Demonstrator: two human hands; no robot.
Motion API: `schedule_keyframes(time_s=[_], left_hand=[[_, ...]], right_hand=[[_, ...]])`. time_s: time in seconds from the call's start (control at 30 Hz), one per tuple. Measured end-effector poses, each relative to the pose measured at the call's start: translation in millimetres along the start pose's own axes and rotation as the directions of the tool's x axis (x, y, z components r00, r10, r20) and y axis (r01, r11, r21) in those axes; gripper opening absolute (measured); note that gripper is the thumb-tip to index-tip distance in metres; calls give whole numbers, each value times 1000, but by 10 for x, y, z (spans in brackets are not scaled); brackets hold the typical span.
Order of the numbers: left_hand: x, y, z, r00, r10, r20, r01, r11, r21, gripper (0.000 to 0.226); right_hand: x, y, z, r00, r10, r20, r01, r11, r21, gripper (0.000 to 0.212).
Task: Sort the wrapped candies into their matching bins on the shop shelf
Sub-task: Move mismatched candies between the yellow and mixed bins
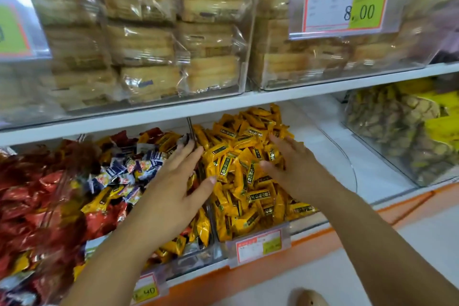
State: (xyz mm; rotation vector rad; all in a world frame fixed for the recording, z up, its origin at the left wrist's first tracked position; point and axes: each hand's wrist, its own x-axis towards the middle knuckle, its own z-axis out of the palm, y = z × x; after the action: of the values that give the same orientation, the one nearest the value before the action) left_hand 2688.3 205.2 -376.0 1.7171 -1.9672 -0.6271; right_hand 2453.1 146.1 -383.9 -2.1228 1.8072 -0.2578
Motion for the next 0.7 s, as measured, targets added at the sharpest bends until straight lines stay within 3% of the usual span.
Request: schedule_keyframes(time_s=[0.1,0.2,0.27,0.4,0.47,0.53,0.57,0.63,0.7], left_hand=[[11,-19,15,1000,6,-2,-6,1000,-2,79],[8,-37,19,1000,15,2,-15,1000,-5,79],[8,-46,12,1000,19,5,-19,1000,-11,78],[8,-51,-4,1000,22,12,-22,1000,-6,78],[2,-52,9,1000,20,10,-20,1000,-1,76],[6,-64,20,1000,20,5,-20,1000,-7,74],[10,-70,23,1000,19,4,-19,1000,-11,74],[5,-70,16,1000,12,5,-12,1000,-12,74],[4,-62,-2,1000,9,-1,-9,1000,-7,74]], right_hand=[[-23,-117,295,982,9,189,25,984,-178,73],[-158,-164,240,959,-50,280,94,985,-147,76],[-181,-122,102,964,-81,255,115,986,-123,71],[-84,-150,-52,984,-176,8,176,984,2,52],[-41,-317,80,956,-257,140,249,966,75,70],[-9,-447,278,921,-237,309,266,962,-54,89],[12,-469,349,922,-210,325,263,956,-129,93],[64,-449,375,950,-190,247,238,954,-182,88],[100,-360,313,977,-191,90,205,961,-185,64]])
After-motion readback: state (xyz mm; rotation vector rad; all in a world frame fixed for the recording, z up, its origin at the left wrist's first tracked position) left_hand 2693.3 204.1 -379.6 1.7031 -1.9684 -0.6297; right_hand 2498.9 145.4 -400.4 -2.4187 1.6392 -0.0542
